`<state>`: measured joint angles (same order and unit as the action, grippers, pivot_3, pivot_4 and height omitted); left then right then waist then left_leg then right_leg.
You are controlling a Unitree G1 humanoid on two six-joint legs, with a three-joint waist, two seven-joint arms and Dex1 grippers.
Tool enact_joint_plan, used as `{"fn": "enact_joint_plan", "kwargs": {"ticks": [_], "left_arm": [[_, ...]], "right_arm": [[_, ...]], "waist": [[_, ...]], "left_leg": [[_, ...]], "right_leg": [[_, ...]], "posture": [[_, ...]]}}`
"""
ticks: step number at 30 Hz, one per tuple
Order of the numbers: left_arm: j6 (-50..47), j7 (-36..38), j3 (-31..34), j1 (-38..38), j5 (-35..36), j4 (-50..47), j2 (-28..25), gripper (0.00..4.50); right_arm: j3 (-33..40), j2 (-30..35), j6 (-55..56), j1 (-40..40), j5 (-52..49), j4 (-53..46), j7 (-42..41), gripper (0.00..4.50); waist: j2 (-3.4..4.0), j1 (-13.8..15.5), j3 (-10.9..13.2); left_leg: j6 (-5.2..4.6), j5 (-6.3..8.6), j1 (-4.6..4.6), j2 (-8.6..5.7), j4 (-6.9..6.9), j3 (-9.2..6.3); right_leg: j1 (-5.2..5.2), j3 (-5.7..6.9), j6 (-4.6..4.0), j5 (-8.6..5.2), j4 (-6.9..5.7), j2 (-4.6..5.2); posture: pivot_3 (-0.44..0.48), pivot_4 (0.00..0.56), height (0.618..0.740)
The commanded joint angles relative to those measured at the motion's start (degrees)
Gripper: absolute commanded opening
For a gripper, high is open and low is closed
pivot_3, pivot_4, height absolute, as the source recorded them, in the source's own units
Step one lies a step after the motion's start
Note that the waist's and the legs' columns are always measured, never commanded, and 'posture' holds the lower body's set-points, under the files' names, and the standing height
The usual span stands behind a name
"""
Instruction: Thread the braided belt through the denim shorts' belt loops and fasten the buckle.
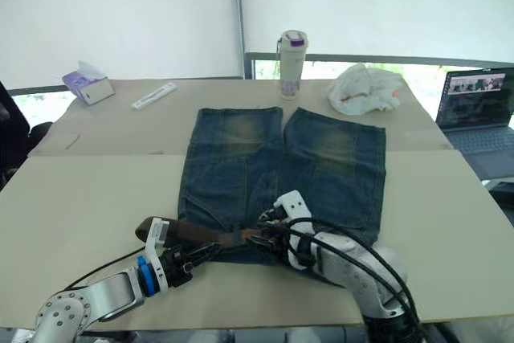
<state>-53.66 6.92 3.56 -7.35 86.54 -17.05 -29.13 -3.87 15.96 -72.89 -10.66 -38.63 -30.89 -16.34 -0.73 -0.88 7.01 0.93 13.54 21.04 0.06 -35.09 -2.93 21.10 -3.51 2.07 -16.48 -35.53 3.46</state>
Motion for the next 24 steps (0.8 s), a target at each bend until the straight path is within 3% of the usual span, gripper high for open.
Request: {"fn": "enact_joint_plan", "kwargs": {"ticks": [1,11,16,20,24], "left_arm": [[-0.96,1.87,0.09,-0.05,-1.98,0.94,0.29,0.00],[-1.56,4.23,0.15,0.34,-5.32,1.71,1.64,0.00],[-2.16,5.25,0.37,0.50,-6.65,1.86,2.09,0.00],[-2.89,5.90,0.88,0.63,-7.38,2.01,2.30,0.00],[-3.44,6.44,1.19,0.79,-7.94,2.29,2.42,0.00]], "right_arm": [[1.12,0.39,-2.71,0.89,0.07,1.48,0.93,2.86],[0.41,0.28,-4.34,0.00,-1.71,1.51,0.43,2.86],[7.51,-6.55,-7.38,0.58,-5.86,3.90,1.49,2.86],[10.72,-8.12,-8.76,0.87,-6.79,4.76,1.90,2.86],[10.88,-7.52,-9.23,0.91,-7.44,3.93,1.95,1.68]], "waist": [[0.01,0.04,-0.02],[0.12,0.08,-0.11],[0.14,0.01,-0.13],[0.18,-0.02,-0.13],[0.20,0.01,-0.12]], "left_leg": [[0.00,0.00,0.00,-0.01,0.01,0.00],[0.00,0.00,0.00,-0.03,0.03,-0.04],[0.00,0.00,0.01,-0.01,0.05,-0.04],[0.00,0.00,0.02,0.02,0.06,-0.03],[0.00,0.00,0.03,0.01,0.08,-0.03]], "right_leg": [[0.00,0.01,0.00,0.00,0.01,-0.02],[0.01,0.05,0.01,-0.03,0.07,-0.01],[-0.01,0.03,0.01,-0.02,0.06,-0.02],[0.02,0.02,0.01,-0.02,0.04,-0.01],[0.03,0.03,0.01,-0.03,0.06,-0.01]], "posture": [[0.000,0.150,0.740],[0.000,0.150,0.740],[0.000,0.150,0.740],[0.000,0.150,0.740],[0.000,0.150,0.740]]}}
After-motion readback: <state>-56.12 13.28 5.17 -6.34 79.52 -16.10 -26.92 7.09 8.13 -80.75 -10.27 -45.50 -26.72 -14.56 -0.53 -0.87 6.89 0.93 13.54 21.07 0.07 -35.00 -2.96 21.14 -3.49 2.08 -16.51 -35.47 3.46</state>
